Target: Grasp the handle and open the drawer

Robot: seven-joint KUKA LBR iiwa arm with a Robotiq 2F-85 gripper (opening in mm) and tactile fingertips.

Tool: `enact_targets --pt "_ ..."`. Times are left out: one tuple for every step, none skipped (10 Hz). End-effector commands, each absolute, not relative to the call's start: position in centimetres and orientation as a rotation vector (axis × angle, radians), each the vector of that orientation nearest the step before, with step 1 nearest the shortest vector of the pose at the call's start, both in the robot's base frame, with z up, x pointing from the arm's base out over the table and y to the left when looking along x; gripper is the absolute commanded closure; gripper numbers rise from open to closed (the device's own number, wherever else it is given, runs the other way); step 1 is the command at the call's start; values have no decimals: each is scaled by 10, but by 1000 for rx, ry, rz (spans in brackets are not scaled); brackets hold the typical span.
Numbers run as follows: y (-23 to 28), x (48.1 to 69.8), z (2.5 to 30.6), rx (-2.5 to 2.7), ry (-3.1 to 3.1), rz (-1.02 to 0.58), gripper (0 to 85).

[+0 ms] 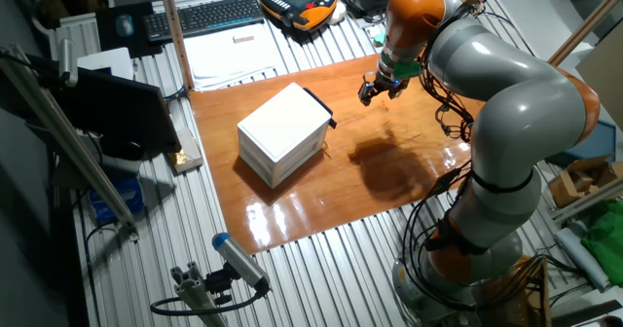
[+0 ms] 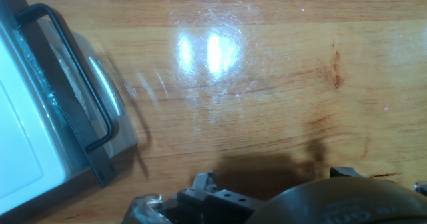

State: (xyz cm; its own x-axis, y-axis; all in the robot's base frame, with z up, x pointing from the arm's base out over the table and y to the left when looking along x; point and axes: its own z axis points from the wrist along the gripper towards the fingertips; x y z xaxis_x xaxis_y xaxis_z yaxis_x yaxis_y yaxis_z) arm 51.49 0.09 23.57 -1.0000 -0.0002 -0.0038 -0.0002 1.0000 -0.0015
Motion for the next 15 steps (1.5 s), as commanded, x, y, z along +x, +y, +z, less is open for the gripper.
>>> enact_targets --pt "1 515 236 124 3106 -86 843" --pt "1 515 237 124 3106 -91 843" --pt "1 515 238 124 3107 -91 843" --pt "1 515 237 122 3107 -89 843" --pt "2 515 237 120 3108 -86 843" --pt "3 515 236 120 3106 -84 843" --pt "4 516 235 117 3106 -84 843" --pt "4 516 235 115 3107 -84 843" --pt "5 517 234 110 3107 -79 843" --pt "6 518 232 103 3109 -75 843" --pt "6 519 232 84 3112 -70 843" --pt "7 520 231 61 3116 -71 843" --pt "8 522 229 36 3110 -88 843" --pt "9 525 227 45 3103 -92 843" --pt "9 526 226 81 3102 -82 843"
